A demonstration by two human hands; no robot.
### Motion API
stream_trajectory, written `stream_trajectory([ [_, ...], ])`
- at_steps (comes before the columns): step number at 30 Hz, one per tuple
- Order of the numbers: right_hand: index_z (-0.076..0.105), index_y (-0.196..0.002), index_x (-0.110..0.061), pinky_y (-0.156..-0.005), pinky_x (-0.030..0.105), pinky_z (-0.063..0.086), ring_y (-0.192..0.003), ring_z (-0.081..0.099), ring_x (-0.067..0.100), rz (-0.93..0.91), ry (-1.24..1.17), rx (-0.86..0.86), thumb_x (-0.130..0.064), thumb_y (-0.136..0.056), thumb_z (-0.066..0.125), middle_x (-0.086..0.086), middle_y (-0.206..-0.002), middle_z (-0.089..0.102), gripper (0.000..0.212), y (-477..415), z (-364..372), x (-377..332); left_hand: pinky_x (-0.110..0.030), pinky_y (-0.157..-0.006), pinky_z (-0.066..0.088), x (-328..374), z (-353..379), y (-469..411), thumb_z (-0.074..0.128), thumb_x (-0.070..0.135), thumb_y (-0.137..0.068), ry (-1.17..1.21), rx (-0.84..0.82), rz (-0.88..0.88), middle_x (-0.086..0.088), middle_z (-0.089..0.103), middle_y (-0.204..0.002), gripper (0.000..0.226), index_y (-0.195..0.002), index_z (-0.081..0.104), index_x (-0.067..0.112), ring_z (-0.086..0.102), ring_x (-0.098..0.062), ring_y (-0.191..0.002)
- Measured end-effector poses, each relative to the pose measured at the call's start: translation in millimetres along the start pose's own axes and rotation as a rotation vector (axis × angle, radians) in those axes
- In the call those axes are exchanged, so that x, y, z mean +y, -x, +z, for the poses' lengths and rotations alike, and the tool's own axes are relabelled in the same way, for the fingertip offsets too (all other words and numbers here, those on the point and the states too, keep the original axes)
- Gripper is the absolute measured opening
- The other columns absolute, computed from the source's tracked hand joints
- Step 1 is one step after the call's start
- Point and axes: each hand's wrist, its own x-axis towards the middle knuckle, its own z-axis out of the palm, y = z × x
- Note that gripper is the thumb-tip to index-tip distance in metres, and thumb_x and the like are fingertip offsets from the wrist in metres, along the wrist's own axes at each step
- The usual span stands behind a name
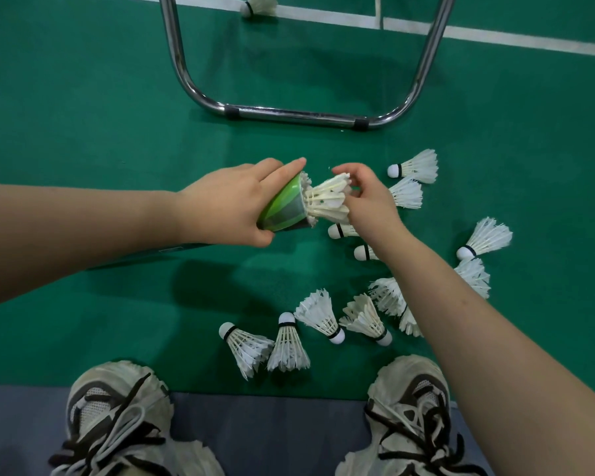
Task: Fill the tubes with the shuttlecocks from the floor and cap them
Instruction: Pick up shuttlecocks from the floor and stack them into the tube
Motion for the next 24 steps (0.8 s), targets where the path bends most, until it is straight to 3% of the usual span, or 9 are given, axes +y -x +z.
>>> stream_trajectory([
  [3, 0.052, -0.081, -0.024, -0.066, 0.027, 0.046, -0.072, 0.053, 0.011, -0.009, -0.15, 0.12, -0.004, -0.086, 0.053, -0.006, -0.079, 0.054, 0.021, 3.1, -2.4, 2.8, -0.031, -0.086, 0.04, 0.0, -2.1, -1.3, 0.068, 0.036, -0.072, 0.013, 0.017, -0.025, -0.004, 0.035, -0.139, 0.102, -0.149, 0.003, 0.021, 0.049, -0.027, -0.111],
  [5, 0.047, -0.074, -0.025, -0.068, 0.035, 0.045, -0.072, 0.05, 0.018, -0.035, -0.067, 0.112, -0.008, -0.081, 0.06, -0.002, -0.077, 0.052, 0.023, 5.4, 0.7, 3.2, -0.031, -0.085, 0.041, -0.2, -2.9, -2.3, 0.069, 0.035, -0.072, 0.022, 0.026, -0.043, -0.004, 0.035, -0.14, 0.102, -0.149, 0.004, 0.021, 0.049, -0.027, -0.111],
  [8, 0.038, -0.076, -0.027, -0.065, 0.032, 0.042, -0.076, 0.048, 0.021, -0.087, 0.141, 0.165, -0.008, -0.077, 0.06, 0.006, -0.089, 0.051, 0.029, 5.6, 8.3, -1.5, -0.031, -0.085, 0.041, -0.1, -2.7, -2.3, 0.069, 0.035, -0.072, 0.023, 0.027, -0.053, -0.004, 0.034, -0.14, 0.101, -0.149, 0.004, 0.021, 0.049, -0.027, -0.111],
  [13, 0.035, -0.092, -0.016, -0.058, 0.03, 0.03, -0.066, 0.037, 0.011, -0.077, 0.231, 0.309, -0.014, -0.079, 0.061, -0.005, -0.082, 0.04, 0.029, 7.9, 11.8, -11.4, -0.035, -0.086, 0.045, 1.1, 0.0, -1.1, 0.069, 0.035, -0.07, 0.034, 0.019, -0.039, -0.004, 0.035, -0.139, 0.102, -0.149, 0.005, 0.021, 0.05, -0.028, -0.11],
  [17, 0.041, -0.079, -0.021, -0.066, 0.03, 0.041, -0.067, 0.048, 0.012, -0.043, 0.168, 0.189, -0.012, -0.08, 0.06, -0.007, -0.072, 0.05, 0.022, 10.9, 17.9, -10.8, -0.034, -0.085, 0.044, 2.0, 0.4, 0.0, 0.069, 0.034, -0.07, 0.034, 0.026, -0.036, -0.005, 0.036, -0.139, 0.102, -0.149, 0.006, 0.02, 0.05, -0.028, -0.11],
  [20, 0.058, -0.074, -0.023, -0.076, 0.031, 0.048, -0.07, 0.056, 0.008, -0.021, -0.023, 0.011, -0.016, -0.088, 0.055, -0.007, -0.074, 0.062, 0.016, 10.9, 15.6, -12.9, -0.034, -0.086, 0.043, 1.1, -0.3, -1.6, 0.069, 0.034, -0.071, 0.031, 0.029, -0.047, -0.005, 0.035, -0.139, 0.102, -0.149, 0.005, 0.02, 0.049, -0.029, -0.11],
  [24, 0.069, -0.086, -0.025, -0.085, 0.032, 0.046, -0.082, 0.062, 0.008, 0.053, -0.178, -0.355, -0.04, -0.099, 0.033, -0.01, -0.081, 0.07, 0.041, 6.0, 2.4, -19.4, -0.033, -0.084, 0.042, -0.2, -0.7, -4.1, 0.07, 0.034, -0.07, 0.022, 0.045, -0.058, -0.007, 0.036, -0.138, 0.102, -0.149, 0.006, 0.019, 0.049, -0.03, -0.111],
])
